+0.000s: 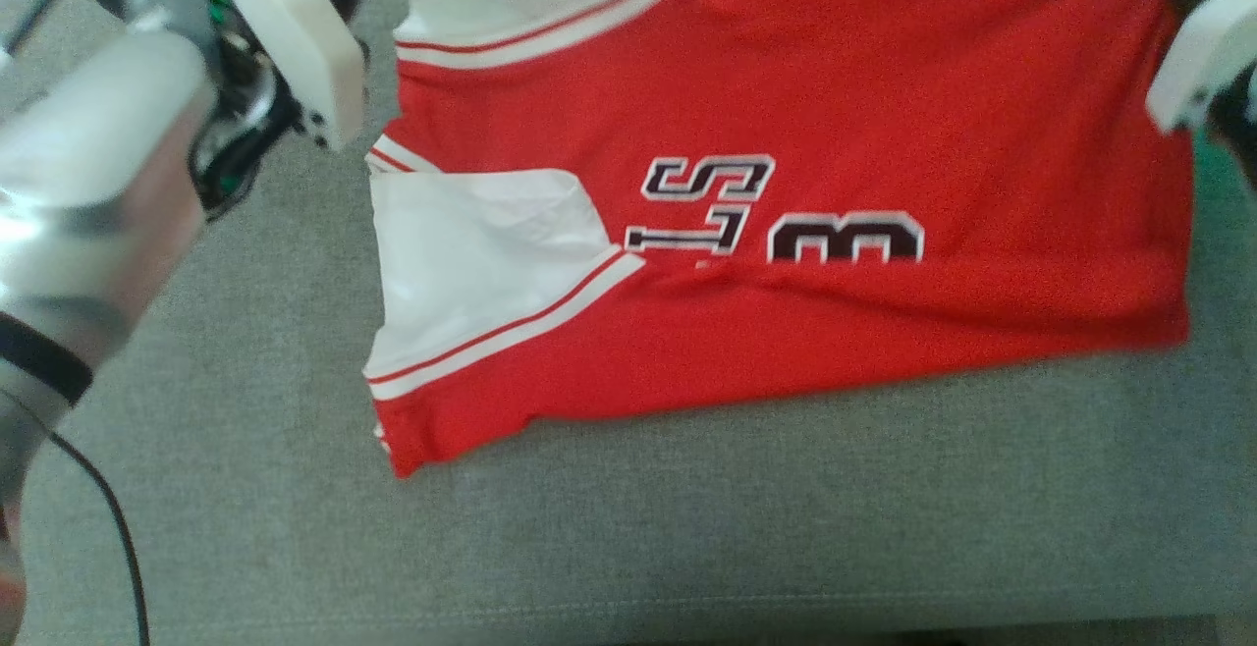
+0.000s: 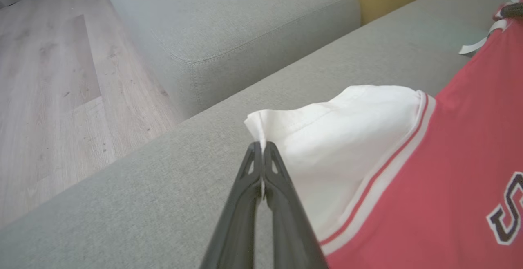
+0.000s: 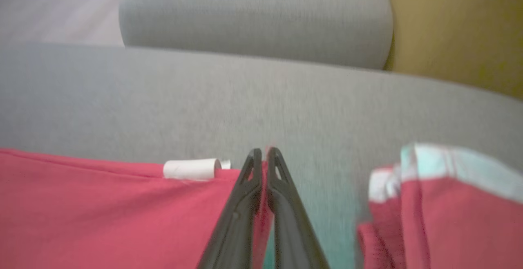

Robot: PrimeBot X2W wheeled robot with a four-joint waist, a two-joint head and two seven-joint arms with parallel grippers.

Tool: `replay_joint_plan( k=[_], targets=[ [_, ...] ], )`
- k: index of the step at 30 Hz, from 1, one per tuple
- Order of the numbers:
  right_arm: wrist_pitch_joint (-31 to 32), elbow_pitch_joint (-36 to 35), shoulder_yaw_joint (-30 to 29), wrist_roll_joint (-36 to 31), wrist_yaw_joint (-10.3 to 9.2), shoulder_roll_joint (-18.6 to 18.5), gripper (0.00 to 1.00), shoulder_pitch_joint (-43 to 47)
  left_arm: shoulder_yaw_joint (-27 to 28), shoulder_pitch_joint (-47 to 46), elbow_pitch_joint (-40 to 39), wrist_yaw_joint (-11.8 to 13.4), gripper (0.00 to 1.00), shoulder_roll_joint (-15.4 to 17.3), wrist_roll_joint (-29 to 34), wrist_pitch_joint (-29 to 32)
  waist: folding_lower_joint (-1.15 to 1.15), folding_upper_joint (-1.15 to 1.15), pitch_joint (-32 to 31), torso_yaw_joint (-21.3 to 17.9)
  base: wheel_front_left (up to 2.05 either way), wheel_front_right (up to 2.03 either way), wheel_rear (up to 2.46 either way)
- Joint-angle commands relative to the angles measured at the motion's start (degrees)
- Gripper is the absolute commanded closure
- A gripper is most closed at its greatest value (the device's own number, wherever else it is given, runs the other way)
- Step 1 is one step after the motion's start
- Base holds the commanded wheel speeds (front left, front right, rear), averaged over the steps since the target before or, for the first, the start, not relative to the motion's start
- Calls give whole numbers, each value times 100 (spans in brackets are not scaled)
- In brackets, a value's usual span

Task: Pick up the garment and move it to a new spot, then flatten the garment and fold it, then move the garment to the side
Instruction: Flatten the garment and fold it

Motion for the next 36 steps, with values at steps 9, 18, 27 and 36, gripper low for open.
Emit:
replay_joint_plan(
  k=[9, 18, 27, 36],
  targets=[
    [-551, -83, 298, 172, -5, -125, 100, -854, 453, -860, 341, 20, 100, 187, -3, -285, 0, 0, 219, 15, 0, 0, 0],
    [-1106, 409, 491, 157, -5, -22, 100, -1432, 736, -1181, 663, 54, 100, -30, 305, -452, 0, 0, 329, 85, 0, 0, 0],
    [-1191, 665, 933, 670, -5, -231, 100, -1018, 849, -517, 63, 16, 100, 28, 792, -456, 0, 0, 58, 260, 0, 0, 0],
    [-1004, 295, 1503, 1451, -5, -925, 100, -235, 610, 308, -910, 5, 100, 532, 855, -439, 0, 0, -344, 423, 0, 0, 0]
  ],
)
